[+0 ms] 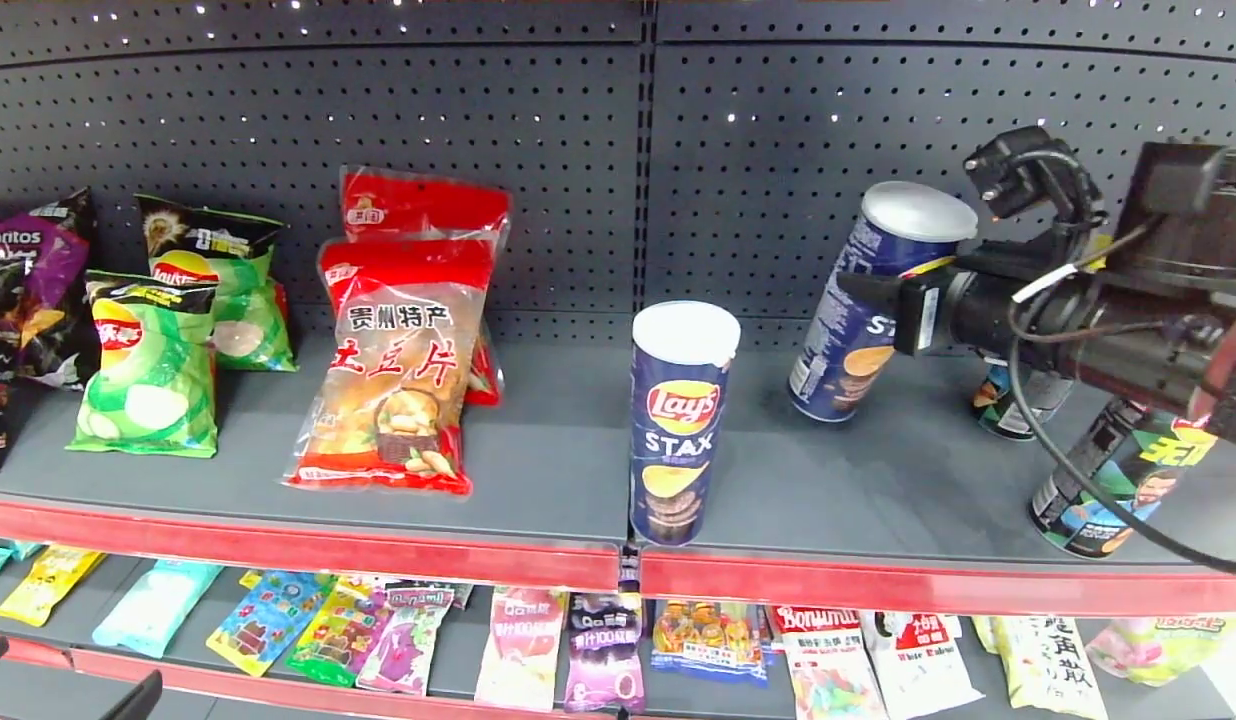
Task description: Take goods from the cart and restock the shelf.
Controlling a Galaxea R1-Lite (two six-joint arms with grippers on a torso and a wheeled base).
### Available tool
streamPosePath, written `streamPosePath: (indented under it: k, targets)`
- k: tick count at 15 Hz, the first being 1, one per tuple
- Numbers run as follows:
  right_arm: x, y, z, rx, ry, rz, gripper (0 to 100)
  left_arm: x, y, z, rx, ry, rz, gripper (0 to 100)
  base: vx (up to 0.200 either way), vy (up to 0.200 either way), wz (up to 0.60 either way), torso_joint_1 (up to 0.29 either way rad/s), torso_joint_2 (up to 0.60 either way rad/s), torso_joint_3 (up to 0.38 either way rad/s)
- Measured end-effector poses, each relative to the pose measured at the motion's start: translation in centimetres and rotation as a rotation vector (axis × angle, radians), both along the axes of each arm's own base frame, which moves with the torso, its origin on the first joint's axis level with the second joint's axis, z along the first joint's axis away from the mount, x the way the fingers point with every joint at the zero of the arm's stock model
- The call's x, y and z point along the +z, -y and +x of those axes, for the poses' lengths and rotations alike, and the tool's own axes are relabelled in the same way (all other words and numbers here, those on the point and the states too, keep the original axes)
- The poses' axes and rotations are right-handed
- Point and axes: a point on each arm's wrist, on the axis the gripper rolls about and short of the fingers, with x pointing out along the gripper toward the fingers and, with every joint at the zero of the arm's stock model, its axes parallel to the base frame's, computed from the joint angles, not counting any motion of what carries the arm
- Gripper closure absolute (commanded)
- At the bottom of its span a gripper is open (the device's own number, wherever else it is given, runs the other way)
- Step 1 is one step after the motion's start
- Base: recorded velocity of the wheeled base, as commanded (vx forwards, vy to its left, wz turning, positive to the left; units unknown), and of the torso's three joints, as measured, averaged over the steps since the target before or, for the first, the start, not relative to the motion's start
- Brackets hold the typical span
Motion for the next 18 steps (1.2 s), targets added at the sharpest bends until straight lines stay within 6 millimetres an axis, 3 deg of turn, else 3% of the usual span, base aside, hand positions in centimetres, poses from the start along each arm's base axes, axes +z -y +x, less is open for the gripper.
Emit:
streamPosePath:
  k: [3, 6, 9, 18]
  targets:
    - [-0.2, -1.6, 3.5, -0.003, 0.006, 0.001, 100, -0.3, -0.1, -0.5, 0.0, 0.0, 0.0, 0, 0.0, 0.0, 0.0, 0.0, 0.0, 0.0]
    - [-1.0, -3.5, 5.6, 0.022, -0.005, 0.001, 100, -0.6, -0.1, -1.0, -0.007, 0.003, -0.002, 0, 0.0, 0.0, 0.0, 0.0, 0.0, 0.0]
    - [-2.2, -5.6, 6.5, 0.061, -0.035, 0.016, 100, -0.7, -0.1, -1.3, -0.009, 0.011, -0.003, 0, 0.0, 0.0, 0.0, 0.0, 0.0, 0.0]
    - [-3.4, -9.4, 7.5, 0.132, -0.045, 0.017, 100, -1.3, -0.2, -1.9, -0.008, 0.016, -0.004, 0, 0.0, 0.0, 0.0, 0.0, 0.0, 0.0]
